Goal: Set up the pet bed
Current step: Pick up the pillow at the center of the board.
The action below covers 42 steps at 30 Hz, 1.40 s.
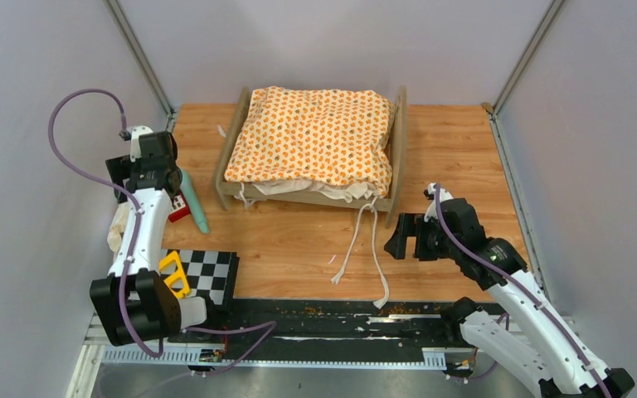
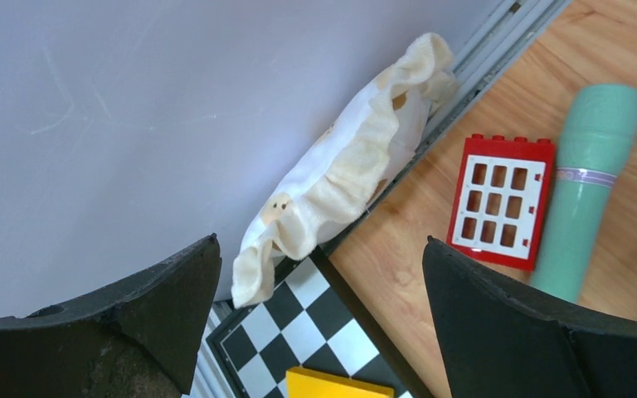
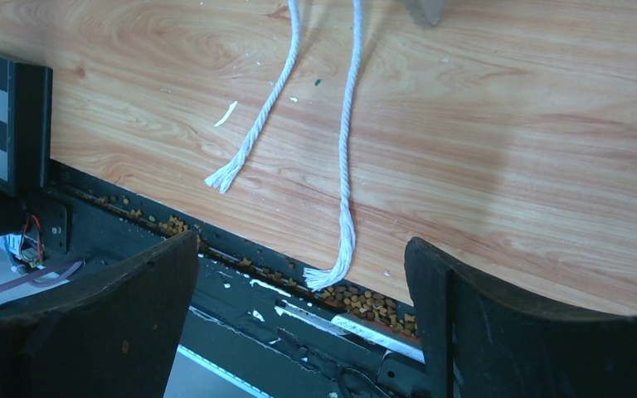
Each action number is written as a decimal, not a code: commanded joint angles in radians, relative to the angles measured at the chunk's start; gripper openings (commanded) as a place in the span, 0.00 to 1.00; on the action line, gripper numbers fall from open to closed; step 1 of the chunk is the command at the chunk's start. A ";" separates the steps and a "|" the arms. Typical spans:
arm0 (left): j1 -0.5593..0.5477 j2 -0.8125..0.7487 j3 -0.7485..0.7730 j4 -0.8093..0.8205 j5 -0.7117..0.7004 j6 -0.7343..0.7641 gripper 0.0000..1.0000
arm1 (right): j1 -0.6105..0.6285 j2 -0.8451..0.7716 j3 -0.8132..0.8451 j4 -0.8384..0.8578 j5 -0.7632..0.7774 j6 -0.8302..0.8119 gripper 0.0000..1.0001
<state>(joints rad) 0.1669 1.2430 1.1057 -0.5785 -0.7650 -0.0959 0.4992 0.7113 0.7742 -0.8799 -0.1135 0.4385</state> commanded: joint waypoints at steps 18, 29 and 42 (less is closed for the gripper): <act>0.139 0.470 0.001 0.355 -0.038 0.125 0.87 | 0.004 0.044 0.016 0.080 -0.067 -0.051 0.94; 0.174 0.466 0.035 0.330 -0.151 0.059 0.45 | 0.004 0.050 0.010 0.086 -0.067 -0.056 0.93; 0.176 0.179 0.020 0.223 -0.130 -0.135 0.00 | 0.004 0.027 0.022 0.075 -0.072 -0.040 0.92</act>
<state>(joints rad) 0.3355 1.6188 1.1049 -0.3450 -0.9363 -0.1162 0.4992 0.7589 0.7692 -0.8322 -0.1764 0.3904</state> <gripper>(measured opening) 0.008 0.928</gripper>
